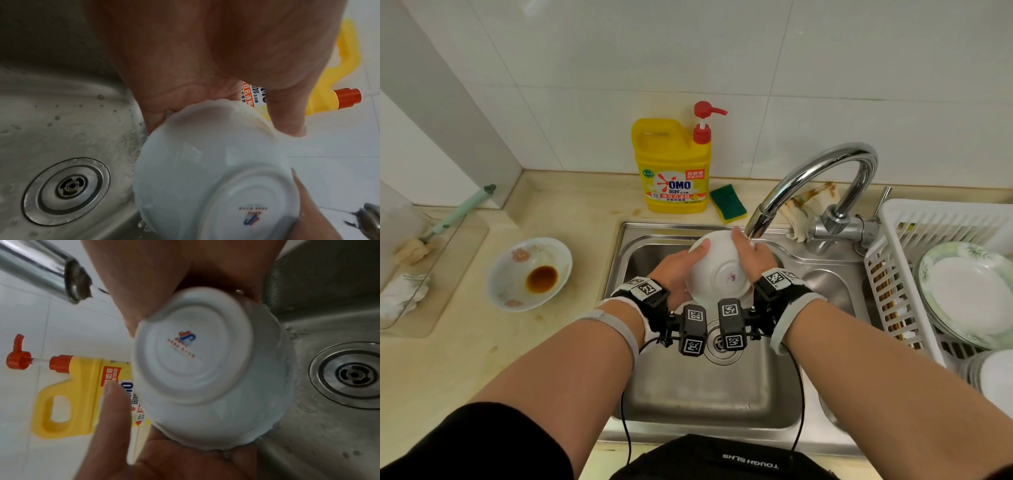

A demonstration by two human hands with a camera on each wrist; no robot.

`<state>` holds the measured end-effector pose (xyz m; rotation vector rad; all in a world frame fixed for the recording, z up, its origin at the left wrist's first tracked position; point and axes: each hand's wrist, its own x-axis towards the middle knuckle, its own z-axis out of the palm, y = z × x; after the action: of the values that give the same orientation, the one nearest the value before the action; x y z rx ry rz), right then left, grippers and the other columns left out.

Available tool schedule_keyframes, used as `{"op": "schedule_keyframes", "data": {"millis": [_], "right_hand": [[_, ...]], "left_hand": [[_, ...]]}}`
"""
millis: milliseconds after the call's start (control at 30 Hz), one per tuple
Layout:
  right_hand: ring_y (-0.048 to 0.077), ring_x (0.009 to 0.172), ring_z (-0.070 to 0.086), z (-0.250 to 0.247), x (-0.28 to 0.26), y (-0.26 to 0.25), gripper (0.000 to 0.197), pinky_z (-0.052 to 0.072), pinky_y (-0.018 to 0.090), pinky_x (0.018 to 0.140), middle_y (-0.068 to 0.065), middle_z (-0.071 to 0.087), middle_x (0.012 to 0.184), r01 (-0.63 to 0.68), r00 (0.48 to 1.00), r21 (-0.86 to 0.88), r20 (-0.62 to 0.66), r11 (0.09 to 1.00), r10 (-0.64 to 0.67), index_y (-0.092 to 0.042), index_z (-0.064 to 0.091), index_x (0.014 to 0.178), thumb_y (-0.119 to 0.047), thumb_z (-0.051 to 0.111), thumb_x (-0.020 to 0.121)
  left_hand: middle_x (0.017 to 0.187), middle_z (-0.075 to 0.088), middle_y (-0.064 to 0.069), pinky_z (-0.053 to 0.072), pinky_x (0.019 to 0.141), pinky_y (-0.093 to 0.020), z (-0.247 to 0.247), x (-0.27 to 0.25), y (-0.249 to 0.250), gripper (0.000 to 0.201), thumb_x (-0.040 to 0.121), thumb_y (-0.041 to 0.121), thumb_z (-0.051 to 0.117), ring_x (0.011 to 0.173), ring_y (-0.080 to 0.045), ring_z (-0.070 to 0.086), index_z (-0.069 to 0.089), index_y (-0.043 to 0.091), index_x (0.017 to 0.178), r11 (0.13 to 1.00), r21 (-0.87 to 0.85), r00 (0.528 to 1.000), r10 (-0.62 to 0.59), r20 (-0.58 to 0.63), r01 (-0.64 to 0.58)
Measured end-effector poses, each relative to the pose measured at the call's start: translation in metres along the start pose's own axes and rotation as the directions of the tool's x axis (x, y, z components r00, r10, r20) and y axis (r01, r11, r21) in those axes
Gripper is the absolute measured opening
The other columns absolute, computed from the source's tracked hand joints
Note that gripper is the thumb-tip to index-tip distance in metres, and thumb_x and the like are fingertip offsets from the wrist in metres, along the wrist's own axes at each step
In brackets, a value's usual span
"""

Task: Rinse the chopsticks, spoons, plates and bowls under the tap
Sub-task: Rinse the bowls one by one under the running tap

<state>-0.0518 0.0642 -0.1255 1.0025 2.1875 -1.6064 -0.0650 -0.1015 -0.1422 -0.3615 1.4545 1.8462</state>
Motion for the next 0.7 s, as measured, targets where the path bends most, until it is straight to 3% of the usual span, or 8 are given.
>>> {"op": "schedule_keyframes", "data": {"millis": [67, 200, 367, 433, 500, 533, 600, 700], "right_hand": [[0.030, 0.108, 0.056, 0.002, 0.002, 0.000, 0.067, 0.039, 0.035, 0.090, 0.016, 0.060, 0.133, 0.063, 0.998, -0.040, -0.006, 0.997, -0.063, -0.009, 0.054, 0.139, -0.062, 0.040, 0.100], [0.031, 0.108, 0.054, 0.005, 0.003, 0.002, 0.046, 0.032, 0.031, 0.085, 0.019, 0.061, 0.129, 0.110, 0.993, -0.108, -0.022, 0.988, -0.113, -0.005, 0.056, 0.132, -0.037, 0.032, 0.109], [0.024, 0.104, 0.050, -0.003, 0.000, 0.012, 0.040, 0.031, 0.028, 0.085, 0.009, 0.053, 0.111, 0.101, 0.992, -0.028, -0.075, 0.994, -0.103, -0.005, 0.055, 0.131, -0.032, 0.035, 0.109], [0.024, 0.104, 0.049, -0.006, 0.001, 0.013, 0.047, 0.033, 0.029, 0.087, 0.008, 0.053, 0.113, 0.054, 0.996, -0.014, -0.066, 0.998, -0.055, -0.003, 0.055, 0.133, -0.038, 0.036, 0.108], [0.030, 0.110, 0.056, -0.003, 0.004, 0.013, 0.067, 0.040, 0.034, 0.093, 0.014, 0.061, 0.125, -0.036, 0.999, 0.017, -0.022, 0.999, 0.037, -0.003, 0.053, 0.137, -0.057, 0.039, 0.101], [0.033, 0.110, 0.060, -0.001, 0.008, 0.017, 0.084, 0.042, 0.036, 0.096, 0.017, 0.064, 0.128, -0.124, 0.992, 0.074, 0.013, 0.989, 0.124, -0.005, 0.055, 0.137, -0.073, 0.044, 0.089], [0.037, 0.104, 0.068, 0.002, 0.017, 0.027, 0.106, 0.049, 0.047, 0.102, 0.017, 0.073, 0.115, -0.267, 0.963, 0.222, 0.102, 0.938, 0.250, -0.012, 0.064, 0.127, -0.091, 0.051, 0.058], [0.038, 0.101, 0.069, 0.003, 0.019, 0.029, 0.109, 0.050, 0.052, 0.102, 0.016, 0.073, 0.110, -0.221, 0.974, 0.199, 0.094, 0.955, 0.206, -0.010, 0.066, 0.114, -0.095, 0.044, 0.050]], "left_hand": [[0.122, 0.073, -0.009, 0.055, 0.093, -0.060, -0.001, 0.002, -0.002, 0.058, 0.081, 0.059, 0.075, 0.112, -0.035, 0.069, 0.065, 0.023, 0.126, 0.997, 0.067, 0.997, 0.046, -0.070, -0.041], [0.120, 0.072, -0.015, 0.059, 0.084, -0.060, -0.001, -0.001, 0.000, 0.039, 0.092, 0.042, 0.071, 0.108, -0.037, 0.070, 0.068, 0.018, 0.123, 0.994, 0.087, 0.995, 0.067, -0.068, -0.061], [0.127, 0.068, -0.019, 0.062, 0.067, -0.043, 0.001, -0.007, 0.006, 0.041, 0.100, 0.031, 0.061, 0.106, -0.035, 0.070, 0.059, 0.009, 0.135, 0.999, -0.029, 1.000, 0.028, -0.003, -0.028], [0.128, 0.068, -0.019, 0.062, 0.069, -0.045, 0.000, -0.007, 0.004, 0.042, 0.101, 0.034, 0.060, 0.113, -0.038, 0.067, 0.059, 0.010, 0.136, 0.998, -0.058, 1.000, 0.020, 0.022, -0.019], [0.128, 0.068, -0.019, 0.062, 0.070, -0.048, 0.000, -0.005, 0.001, 0.043, 0.101, 0.036, 0.059, 0.115, -0.040, 0.067, 0.058, 0.011, 0.136, 0.997, -0.074, 0.999, 0.006, 0.038, -0.003], [0.128, 0.068, -0.019, 0.062, 0.073, -0.051, 0.000, -0.002, -0.002, 0.045, 0.100, 0.037, 0.060, 0.114, -0.040, 0.067, 0.058, 0.011, 0.136, 0.996, -0.087, 0.999, 0.001, 0.041, 0.003], [0.128, 0.068, -0.020, 0.057, 0.087, -0.059, -0.001, 0.002, -0.007, 0.053, 0.096, 0.040, 0.064, 0.116, -0.041, 0.066, 0.056, 0.009, 0.138, 0.991, -0.130, 0.998, -0.007, 0.055, 0.014], [0.130, 0.067, -0.020, 0.053, 0.094, -0.062, -0.005, 0.005, -0.008, 0.061, 0.092, 0.045, 0.066, 0.117, -0.042, 0.065, 0.053, 0.010, 0.140, 0.986, -0.162, 0.998, -0.029, 0.063, 0.039]]}}
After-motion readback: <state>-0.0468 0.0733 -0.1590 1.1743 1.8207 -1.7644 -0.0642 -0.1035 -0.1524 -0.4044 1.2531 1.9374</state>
